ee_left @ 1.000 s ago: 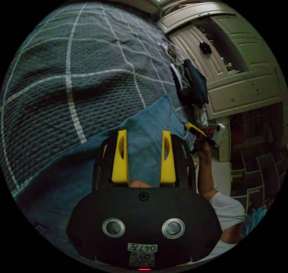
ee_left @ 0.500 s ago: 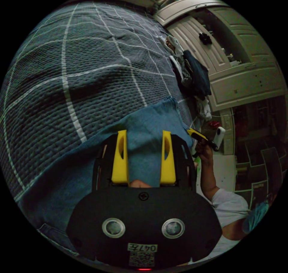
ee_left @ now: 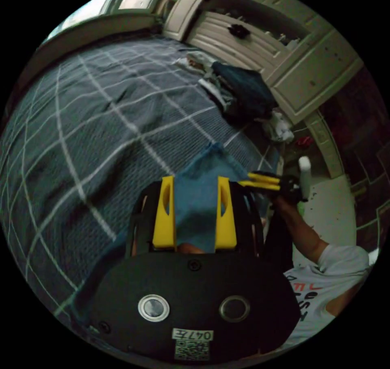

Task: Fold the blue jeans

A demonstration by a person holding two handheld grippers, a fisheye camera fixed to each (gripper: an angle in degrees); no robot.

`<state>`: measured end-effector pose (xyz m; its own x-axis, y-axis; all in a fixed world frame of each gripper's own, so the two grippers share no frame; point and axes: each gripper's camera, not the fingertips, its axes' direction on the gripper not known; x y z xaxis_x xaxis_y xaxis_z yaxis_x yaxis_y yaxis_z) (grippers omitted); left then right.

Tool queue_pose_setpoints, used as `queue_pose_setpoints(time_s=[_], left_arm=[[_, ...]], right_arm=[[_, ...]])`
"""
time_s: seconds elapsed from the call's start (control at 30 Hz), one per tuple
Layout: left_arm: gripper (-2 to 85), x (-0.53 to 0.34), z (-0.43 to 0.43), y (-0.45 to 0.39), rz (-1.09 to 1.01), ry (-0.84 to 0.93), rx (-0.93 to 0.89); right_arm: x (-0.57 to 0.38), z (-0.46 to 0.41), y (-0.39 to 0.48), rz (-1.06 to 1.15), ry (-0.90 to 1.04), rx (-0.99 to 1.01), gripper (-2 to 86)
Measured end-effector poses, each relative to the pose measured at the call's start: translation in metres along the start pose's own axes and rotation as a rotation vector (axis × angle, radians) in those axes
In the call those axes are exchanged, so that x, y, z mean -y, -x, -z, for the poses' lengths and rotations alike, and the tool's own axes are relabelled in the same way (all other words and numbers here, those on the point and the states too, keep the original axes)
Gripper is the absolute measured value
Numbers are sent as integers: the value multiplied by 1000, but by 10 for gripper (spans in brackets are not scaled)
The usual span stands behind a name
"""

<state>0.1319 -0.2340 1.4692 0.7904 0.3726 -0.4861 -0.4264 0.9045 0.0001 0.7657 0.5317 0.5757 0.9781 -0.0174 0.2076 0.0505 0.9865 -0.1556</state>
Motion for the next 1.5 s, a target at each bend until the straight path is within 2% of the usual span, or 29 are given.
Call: queue_pose_setpoints(time_s=[0.03,0.13,0.23,0.33,0.43,0.5,0.63,0.7,0.8,0.9,0.97,1.03,1.13,1.23,1.3,1.37,1.5], left_arm=[[145,25,-2,-10,-49,-1,-59],[150,86,-41,-35,-174,167,-155],[149,122,-80,-52,-290,264,-117],[147,140,-100,-63,-403,363,-169],[140,149,-106,-71,-512,417,-72],[135,154,-105,-73,-530,441,-100],[63,155,-92,-77,-550,442,-101],[9,154,-80,-81,-555,430,-173],[-4,151,-49,-84,-589,360,-124],[-7,143,-4,-71,-555,195,-141],[-8,124,22,-50,-454,58,-160],[-8,108,21,-41,-383,64,-124],[-8,89,20,-62,-446,108,34],[-8,79,59,-72,-493,88,25],[-8,68,97,-65,-466,28,-48],[-8,38,152,-49,-423,-66,-158],[-9,-29,222,-25,-374,-141,-192]], right_arm=[[1,1,12,44,-5,-46,26],[2,6,39,120,-27,-133,19],[-2,9,58,148,-70,-170,17],[-2,13,68,147,-88,-140,17],[1,17,75,137,-95,-88,17],[0,17,78,118,-114,-54,17],[4,20,93,99,-125,-15,15],[7,23,102,107,-134,-23,15],[22,38,115,127,-172,-70,14],[45,57,127,142,-223,-91,12],[56,56,136,150,-222,-101,12],[65,33,148,142,-141,-112,12],[73,16,165,133,-51,-118,11],[76,46,188,114,-133,-114,11],[78,70,208,116,-209,-82,11],[81,93,235,135,-287,-30,11],[88,120,320,233,-399,90,12]])
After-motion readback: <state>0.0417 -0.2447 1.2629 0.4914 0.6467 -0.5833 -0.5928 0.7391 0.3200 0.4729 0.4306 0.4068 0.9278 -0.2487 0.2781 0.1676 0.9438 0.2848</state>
